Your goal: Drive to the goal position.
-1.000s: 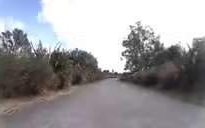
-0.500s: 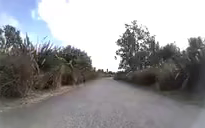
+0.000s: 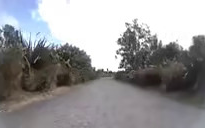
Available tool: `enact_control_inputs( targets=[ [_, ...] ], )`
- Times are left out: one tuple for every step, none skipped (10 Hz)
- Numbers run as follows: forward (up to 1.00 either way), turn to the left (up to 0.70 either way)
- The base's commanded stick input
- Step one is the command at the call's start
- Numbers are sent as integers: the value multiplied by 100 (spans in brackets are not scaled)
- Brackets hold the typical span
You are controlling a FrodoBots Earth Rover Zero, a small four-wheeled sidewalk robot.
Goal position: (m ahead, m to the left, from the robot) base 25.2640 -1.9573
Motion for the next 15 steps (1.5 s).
enact_control_inputs(
  targets=[
    [85, 0],
    [85, 0],
    [85, 0],
    [85, 0],
    [85, 0],
    [85, 0],
    [85, 0],
    [85, 0],
    [85, 0],
    [85, 0],
    [85, 0],
    [85, 0],
    [85, 0],
    [85, 0],
    [85, 0]
  ],
)
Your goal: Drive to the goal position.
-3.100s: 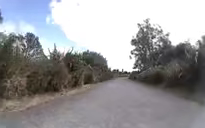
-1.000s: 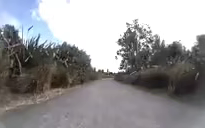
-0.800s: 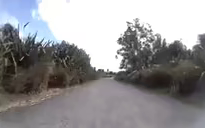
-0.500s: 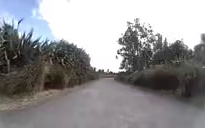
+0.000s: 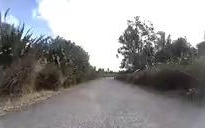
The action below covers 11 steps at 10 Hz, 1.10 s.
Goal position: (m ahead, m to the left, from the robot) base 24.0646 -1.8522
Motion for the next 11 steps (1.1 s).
enact_control_inputs(
  targets=[
    [85, 0],
    [85, 0],
    [85, 0],
    [85, 0],
    [85, 0],
    [85, 0],
    [85, 0],
    [85, 0],
    [85, 0],
    [85, 0],
    [85, 0]
  ],
)
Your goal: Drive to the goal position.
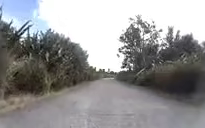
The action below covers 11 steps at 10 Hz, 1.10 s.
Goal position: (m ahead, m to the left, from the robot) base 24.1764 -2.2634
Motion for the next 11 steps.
enact_control_inputs(
  targets=[
    [85, 0],
    [85, 0],
    [85, 0],
    [85, 0],
    [85, 0],
    [85, 0],
    [85, 0],
    [85, 0],
    [85, 0],
    [85, 0],
    [85, 0]
  ],
)
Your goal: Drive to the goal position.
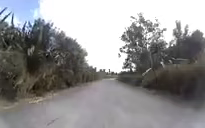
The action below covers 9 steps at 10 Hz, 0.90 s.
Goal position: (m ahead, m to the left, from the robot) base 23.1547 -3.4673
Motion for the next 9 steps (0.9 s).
enact_control_inputs(
  targets=[
    [85, 0],
    [85, 0],
    [85, 0],
    [85, 0],
    [85, 0],
    [85, 0],
    [85, 0],
    [85, 0],
    [85, 0]
  ],
)
